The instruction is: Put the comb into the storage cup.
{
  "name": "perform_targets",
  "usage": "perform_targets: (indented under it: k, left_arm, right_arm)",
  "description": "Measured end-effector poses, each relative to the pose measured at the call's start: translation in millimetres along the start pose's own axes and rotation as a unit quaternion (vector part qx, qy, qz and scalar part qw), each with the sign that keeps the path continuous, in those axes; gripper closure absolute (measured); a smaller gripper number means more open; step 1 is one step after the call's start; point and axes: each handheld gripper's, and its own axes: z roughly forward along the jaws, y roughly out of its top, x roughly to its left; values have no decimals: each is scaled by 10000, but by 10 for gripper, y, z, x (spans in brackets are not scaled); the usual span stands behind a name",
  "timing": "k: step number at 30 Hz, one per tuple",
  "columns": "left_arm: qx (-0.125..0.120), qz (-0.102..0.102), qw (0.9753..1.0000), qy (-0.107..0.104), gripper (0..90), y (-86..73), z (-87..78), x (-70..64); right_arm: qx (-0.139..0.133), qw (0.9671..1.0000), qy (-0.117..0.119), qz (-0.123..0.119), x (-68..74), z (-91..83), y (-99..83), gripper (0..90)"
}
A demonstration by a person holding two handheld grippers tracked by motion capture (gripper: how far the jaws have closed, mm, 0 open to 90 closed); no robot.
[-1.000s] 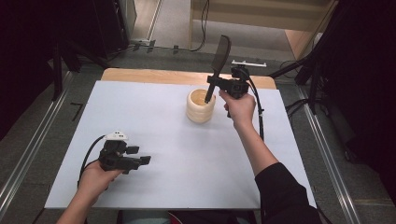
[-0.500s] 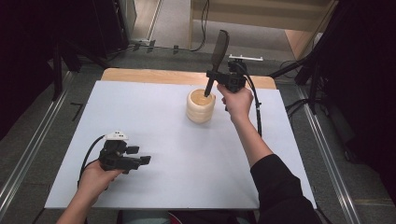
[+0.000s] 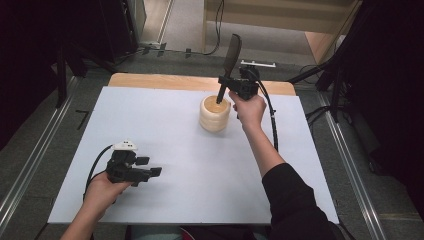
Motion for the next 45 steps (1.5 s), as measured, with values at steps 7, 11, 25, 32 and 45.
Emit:
perform_targets:
  k: [7,11,25,32,45]
  left_arm:
    - [9,11,10000,-16,295,0,4,0]
    - [-2,7,10000,-19,295,1,2,-1]
    - [36,17,10000,-15,295,1,6,-2]
    - [43,28,10000,-29,295,0,7,0]
    - [70,42,10000,-10,295,-2,18,-6]
  right_arm:
    - [13,10000,-35,-21,-22,47,-55,699]
    - [40,10000,-68,-2,-44,79,-89,699]
    - [77,9999,-110,17,-103,154,-210,698]
    - [131,9999,-80,77,-124,209,-295,698]
    - [155,9999,-27,58,-144,241,-392,697]
